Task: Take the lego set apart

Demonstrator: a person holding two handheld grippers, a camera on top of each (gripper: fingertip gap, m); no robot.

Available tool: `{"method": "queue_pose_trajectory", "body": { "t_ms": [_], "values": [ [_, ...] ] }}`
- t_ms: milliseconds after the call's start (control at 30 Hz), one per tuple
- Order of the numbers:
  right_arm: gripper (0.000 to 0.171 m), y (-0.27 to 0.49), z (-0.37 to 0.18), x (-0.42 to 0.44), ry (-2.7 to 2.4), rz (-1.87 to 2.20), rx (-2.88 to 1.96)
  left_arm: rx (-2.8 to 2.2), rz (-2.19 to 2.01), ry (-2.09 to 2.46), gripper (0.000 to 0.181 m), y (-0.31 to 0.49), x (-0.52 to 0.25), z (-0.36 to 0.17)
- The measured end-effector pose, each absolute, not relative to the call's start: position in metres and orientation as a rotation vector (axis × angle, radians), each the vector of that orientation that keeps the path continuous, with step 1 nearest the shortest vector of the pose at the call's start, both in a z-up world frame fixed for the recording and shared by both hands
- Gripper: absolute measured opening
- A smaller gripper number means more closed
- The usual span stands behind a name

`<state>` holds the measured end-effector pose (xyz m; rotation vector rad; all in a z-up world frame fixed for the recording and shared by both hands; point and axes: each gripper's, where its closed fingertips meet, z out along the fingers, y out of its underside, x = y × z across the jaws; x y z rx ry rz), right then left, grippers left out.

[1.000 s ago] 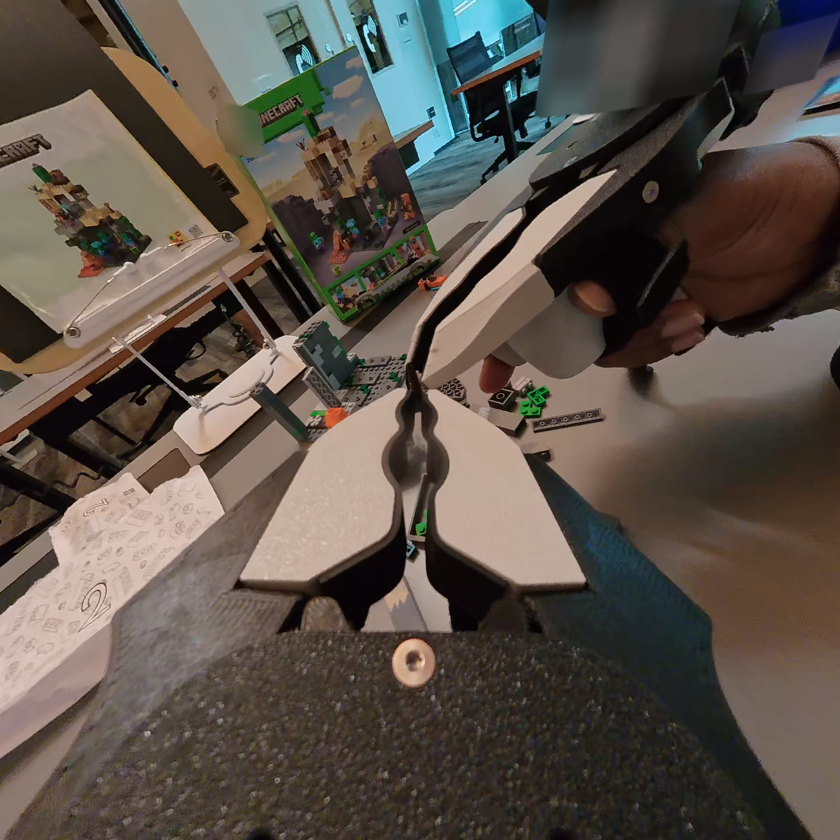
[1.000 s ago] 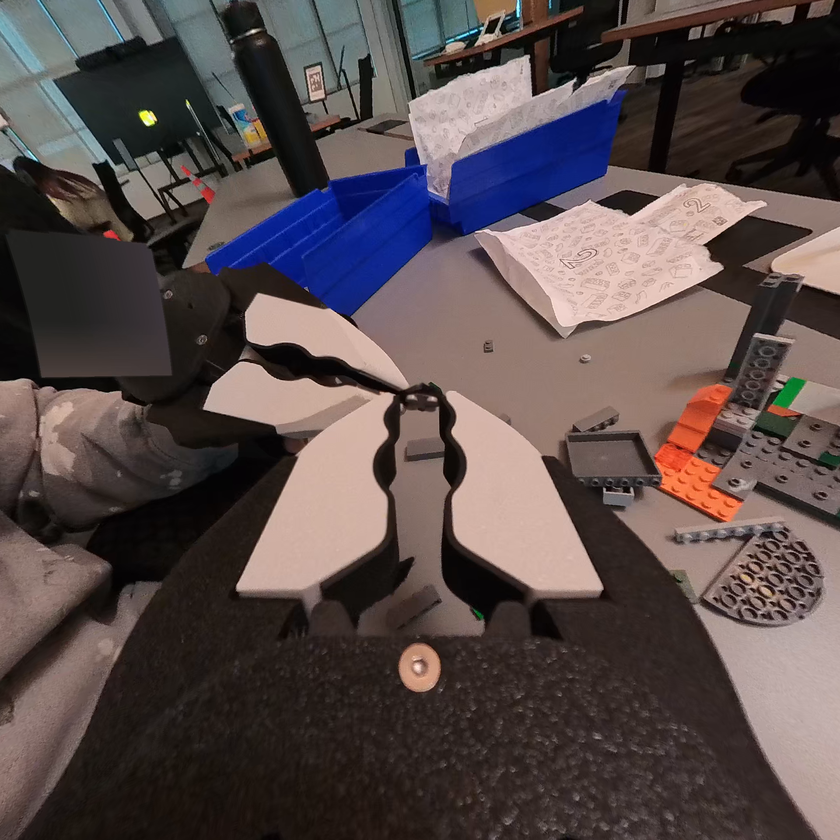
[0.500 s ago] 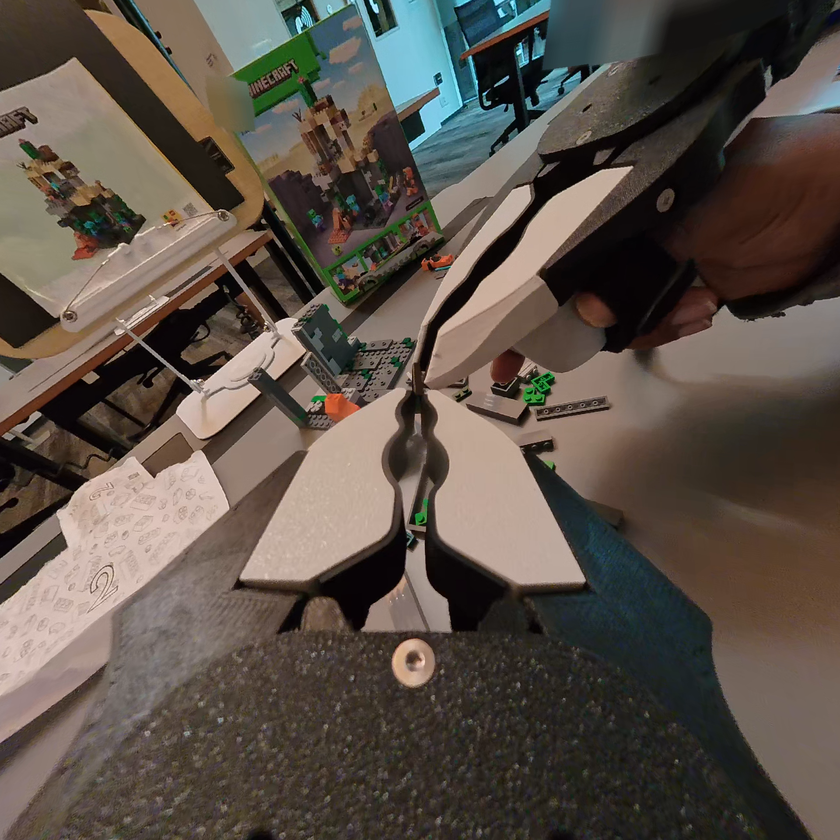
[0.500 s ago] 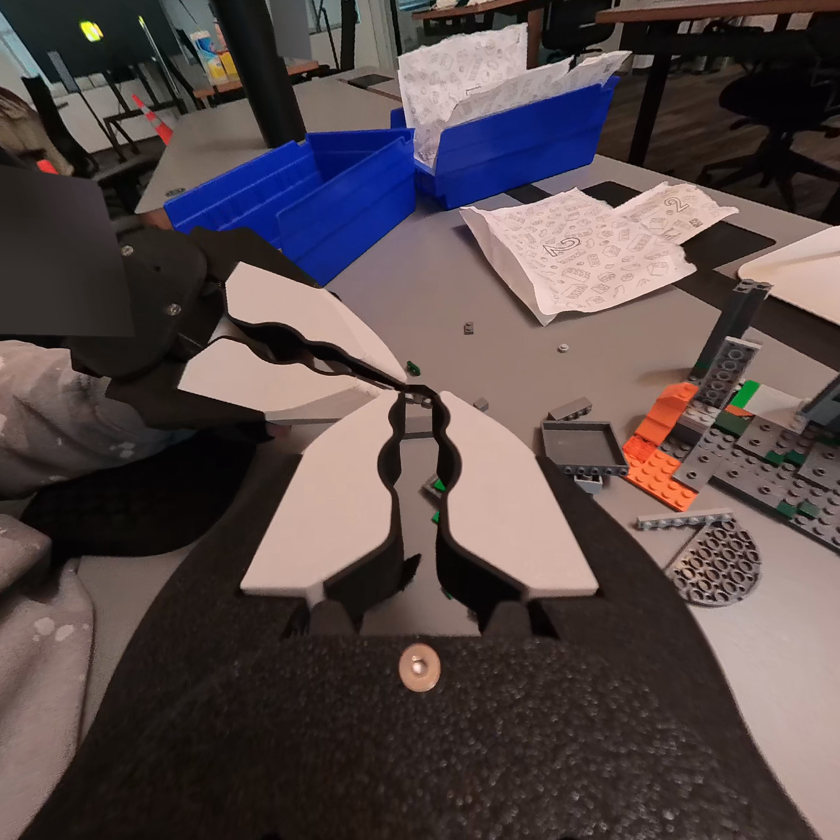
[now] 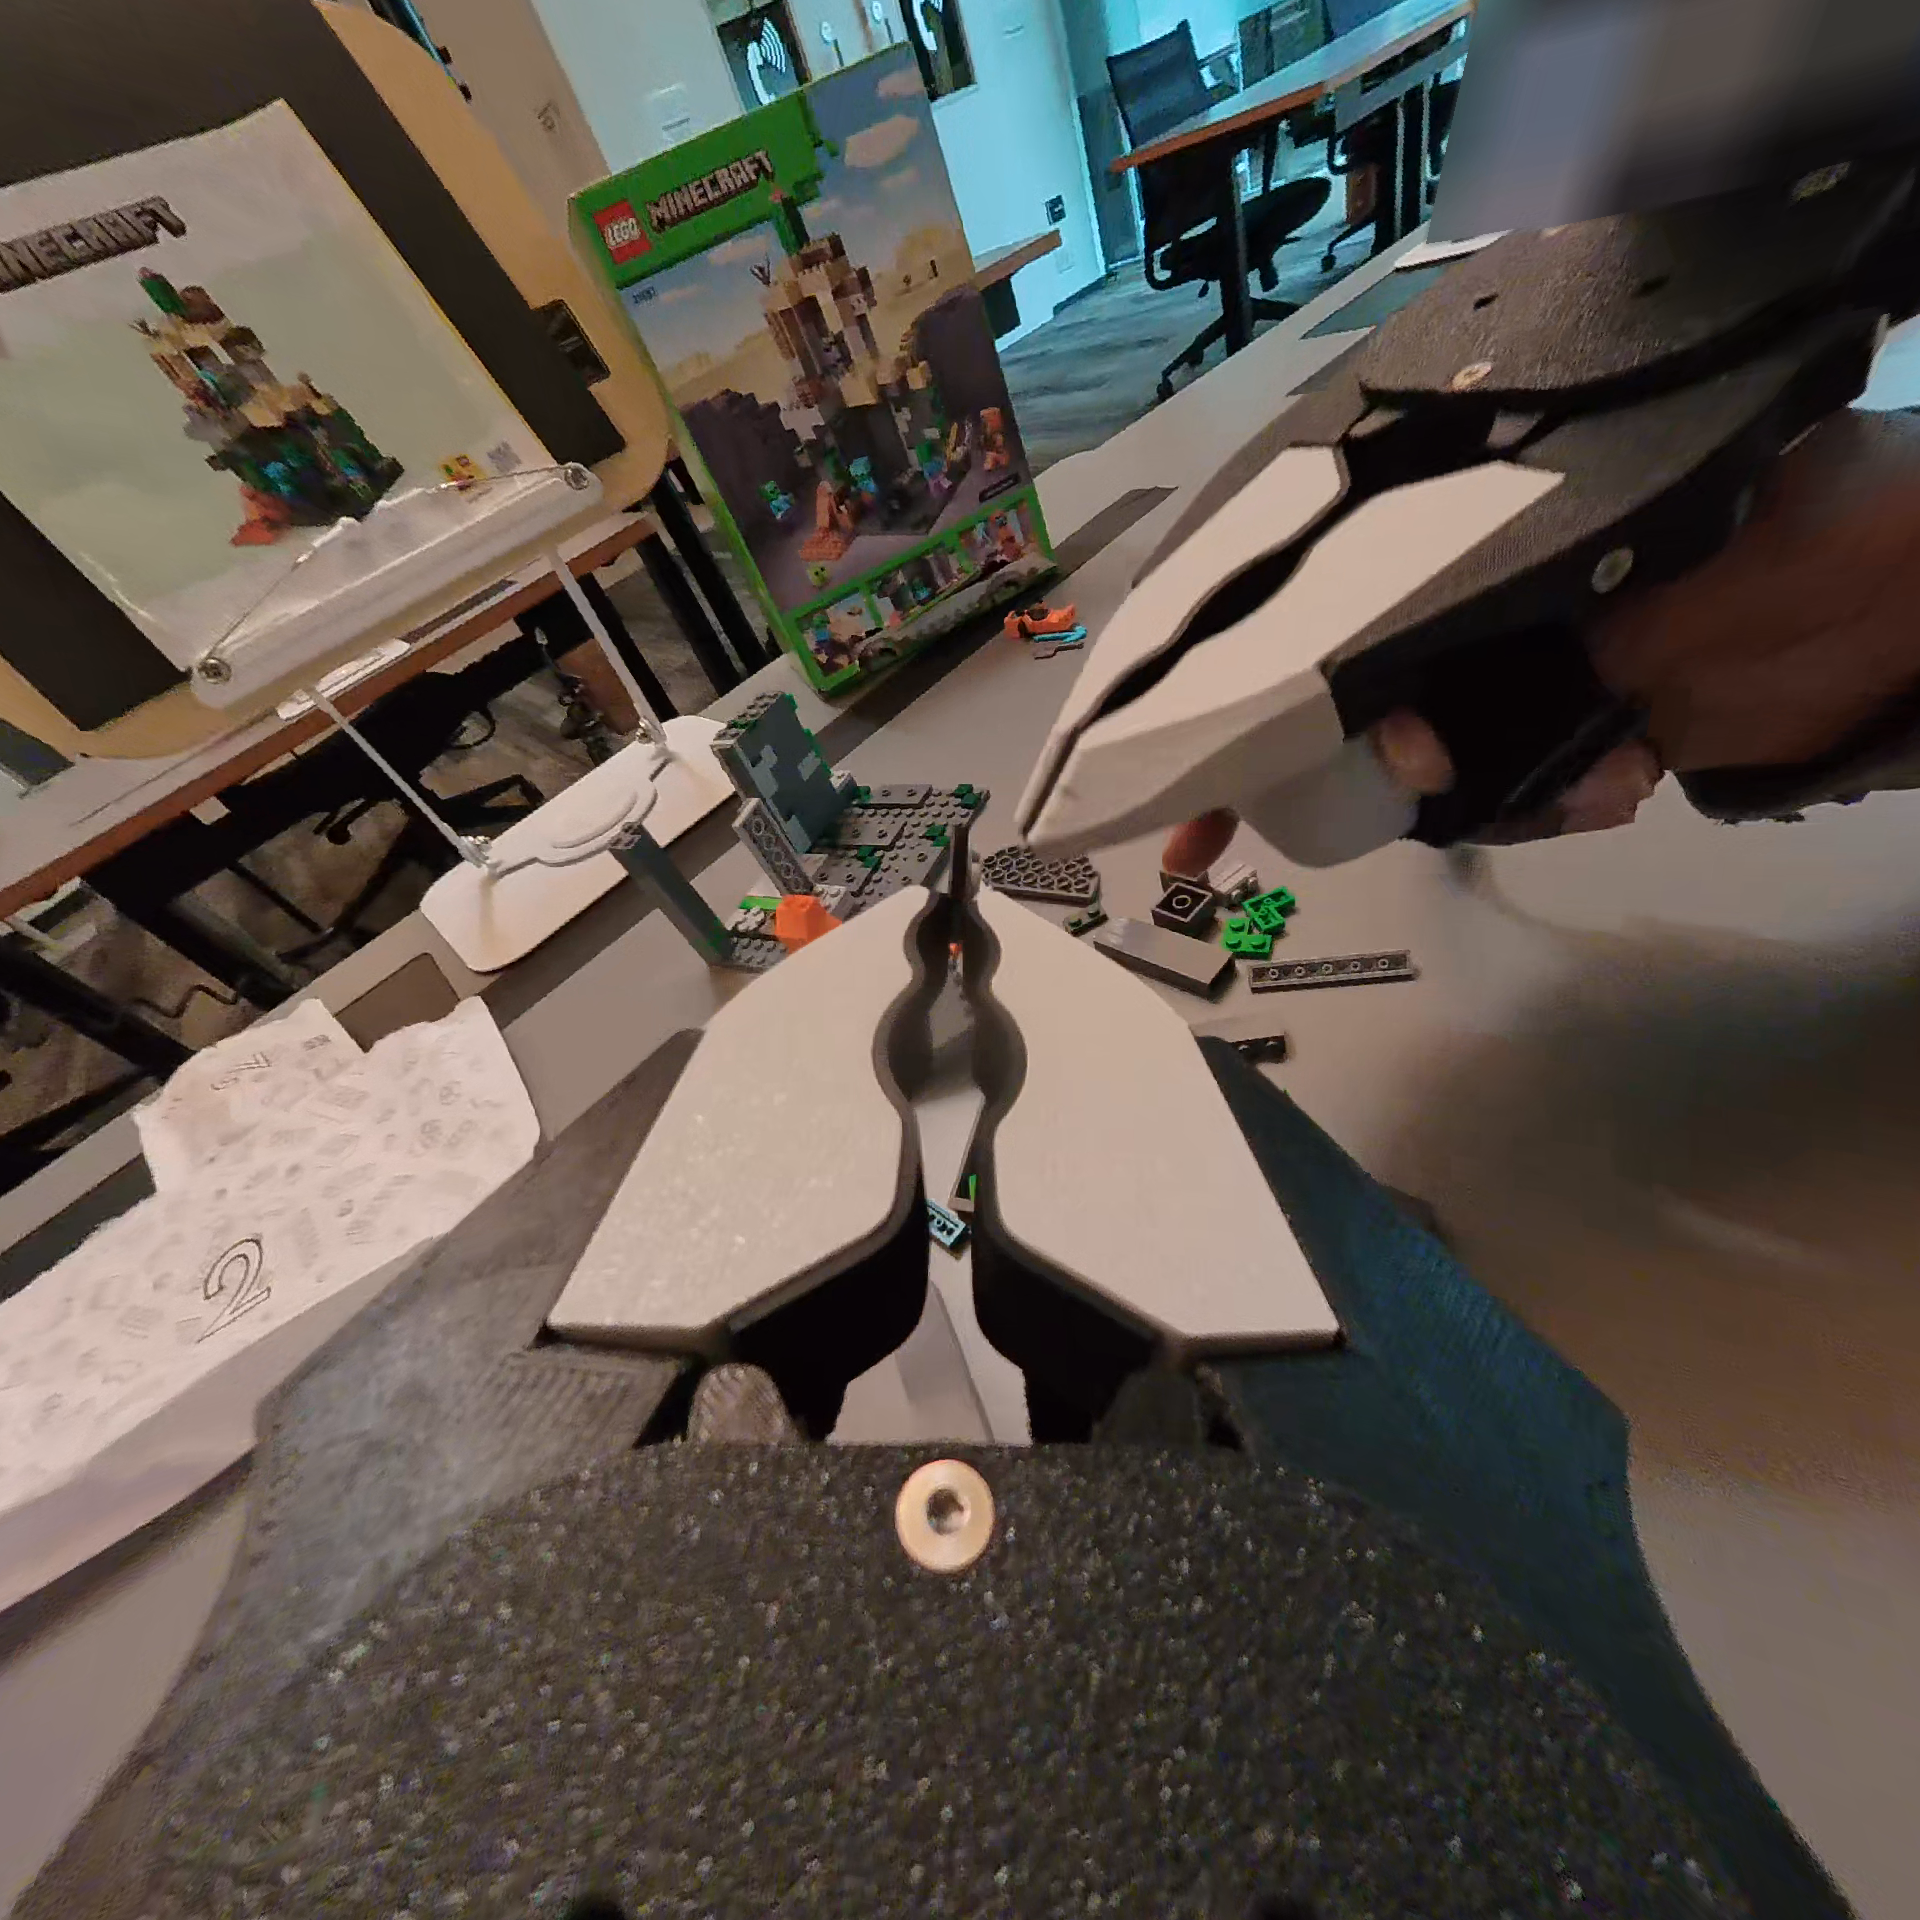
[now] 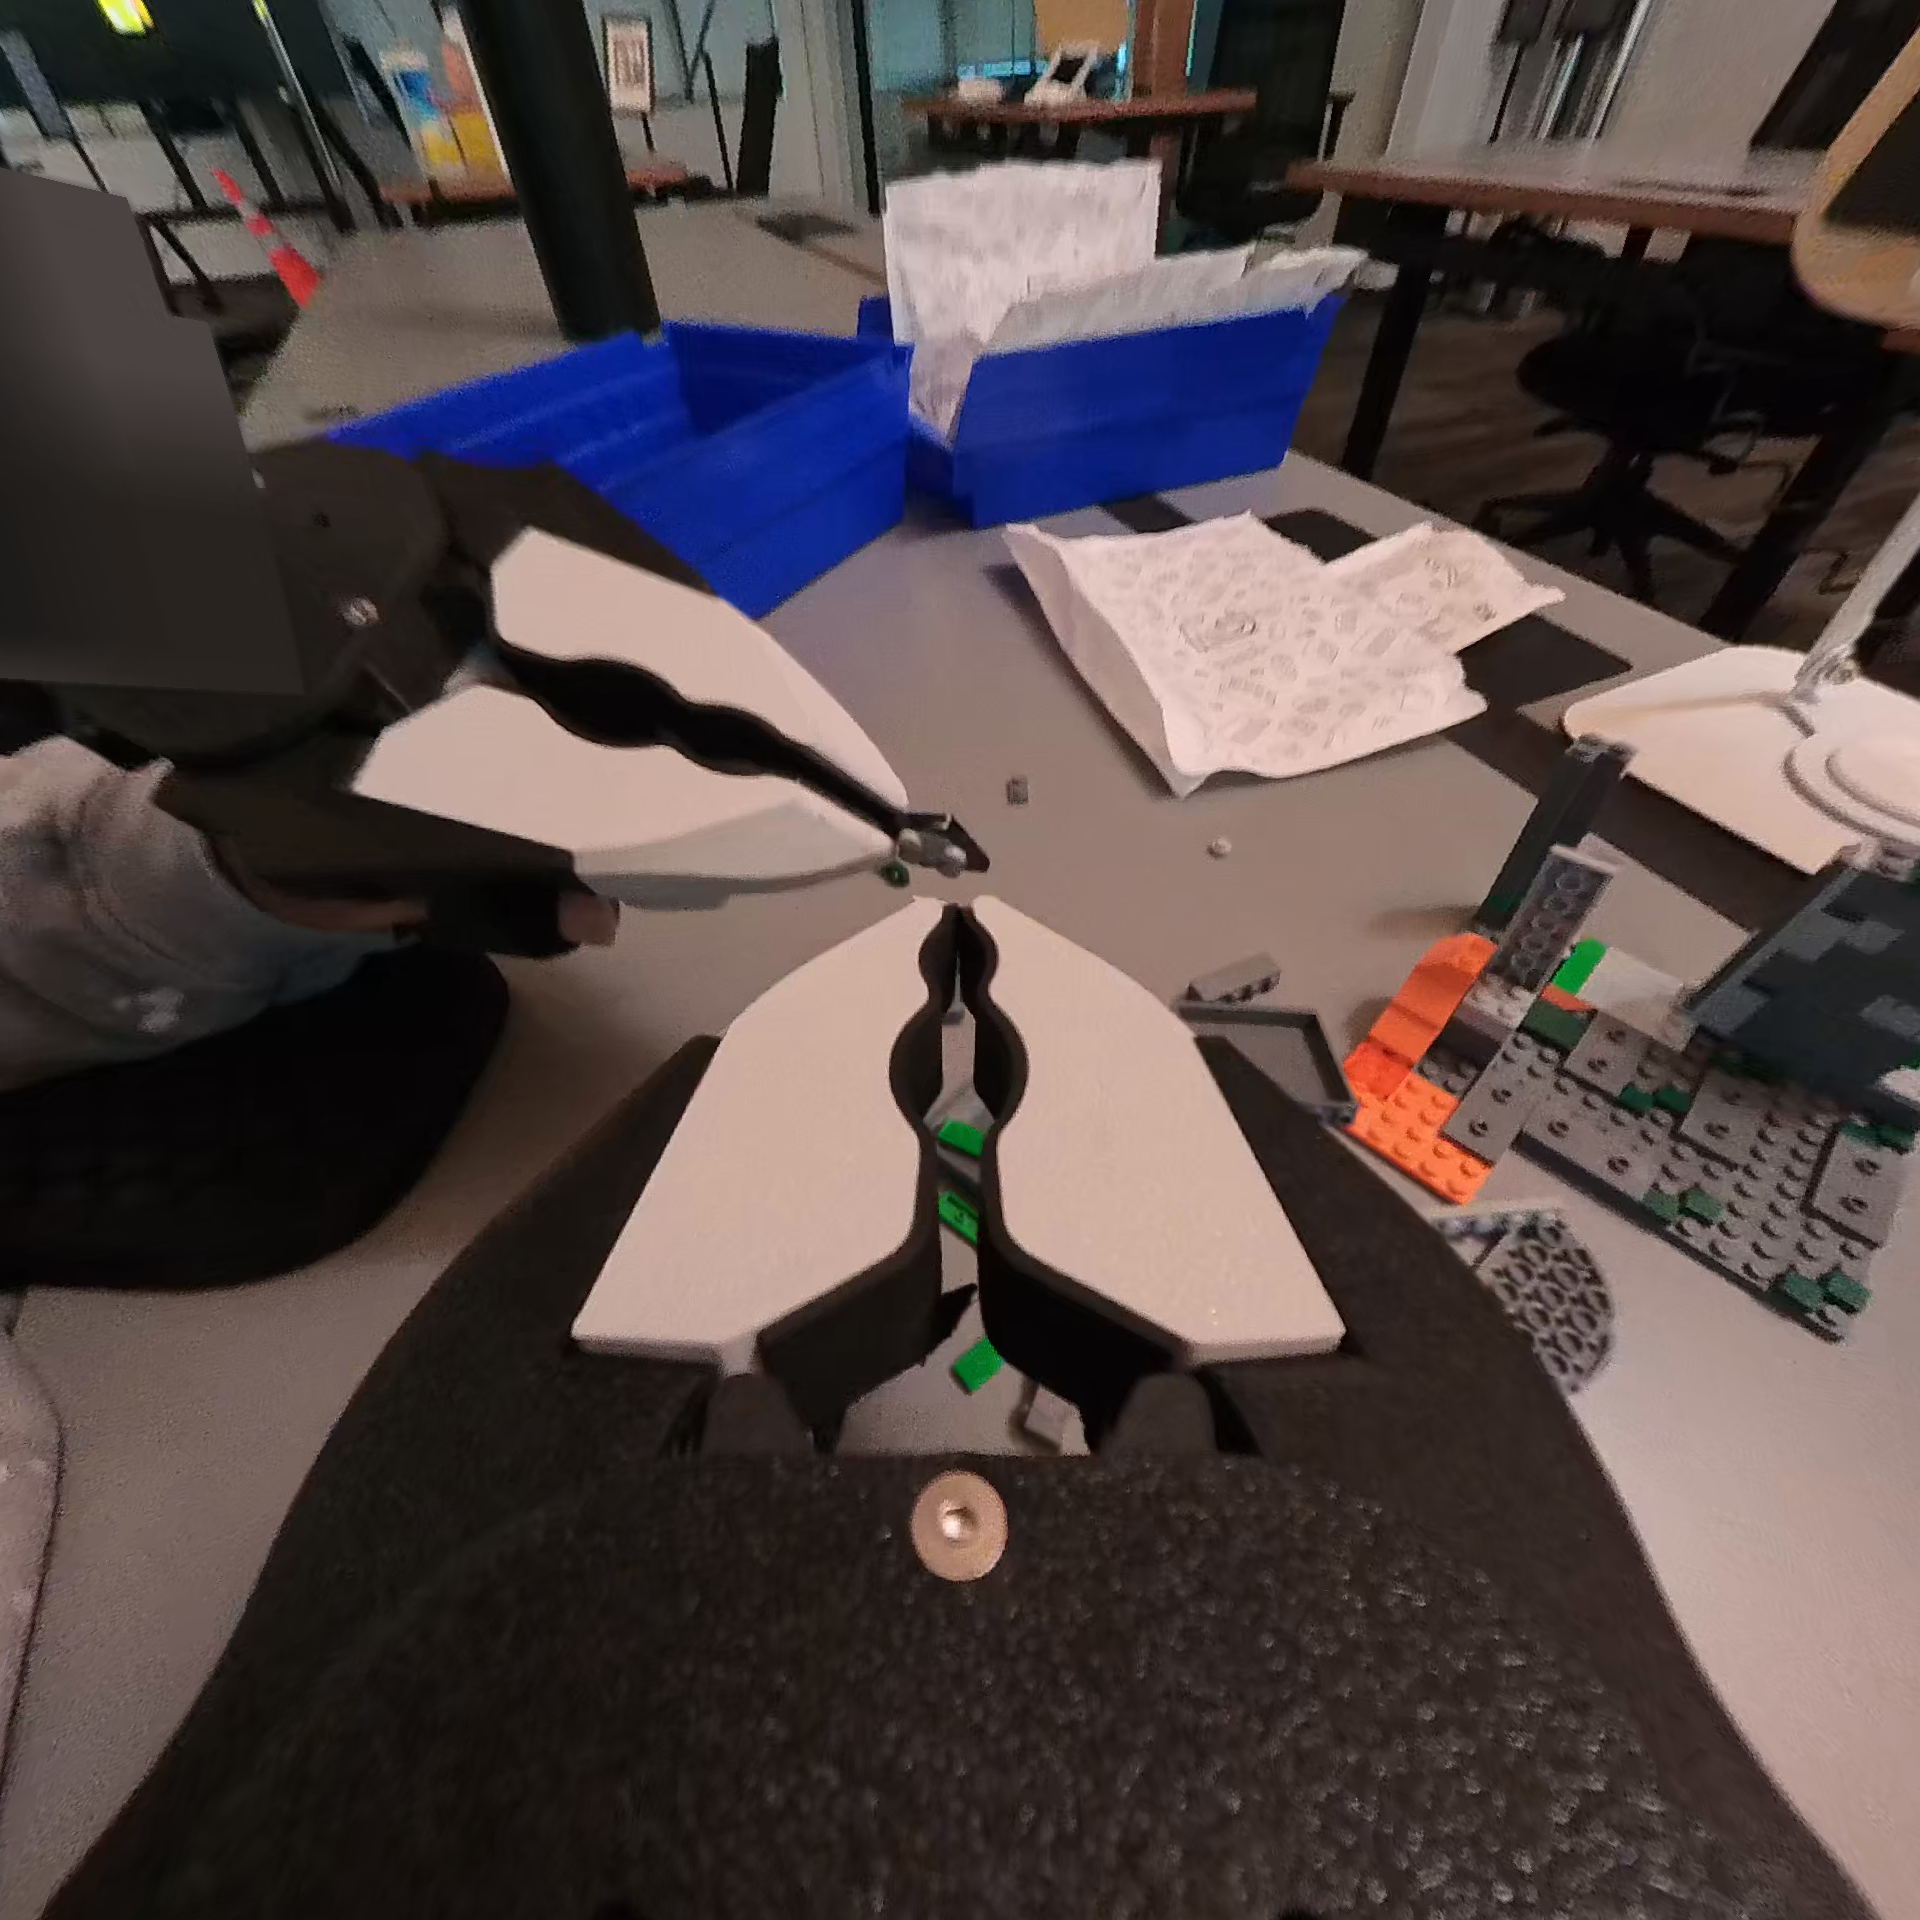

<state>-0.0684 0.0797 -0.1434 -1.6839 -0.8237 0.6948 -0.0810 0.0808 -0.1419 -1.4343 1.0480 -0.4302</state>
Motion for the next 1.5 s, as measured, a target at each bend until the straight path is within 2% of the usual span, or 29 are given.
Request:
{"method": "queue_pose_trajectory", "body": {
  "t_ms": [133, 467, 833, 1033, 1500],
  "values": [
    [0.015, 0.077, -0.138, -0.074, -0.777, 0.768, -1.683, -1.432, -0.438, 1.051, 0.003, 0.081, -0.08, -0.143],
    [0.008, 0.079, -0.143, -0.075, -0.751, 0.762, -1.715, -1.413, -0.416, 1.068, 0.003, 0.077, -0.077, -0.143],
    [0.0, 0.081, -0.15, -0.074, -0.931, 0.418, -1.628, -1.479, -0.461, 1.046, 0.003, 0.079, -0.078, -0.146],
    [0.0, 0.083, -0.166, -0.073, -1.076, 0.238, -1.587, -1.579, -0.479, 1.084, 0.003, 0.081, -0.077, -0.161],
    [0.006, 0.086, -0.174, -0.073, -1.106, 0.209, -1.617, -1.616, -0.465, 1.136, 0.003, 0.079, -0.075, -0.171]
  ]
}}
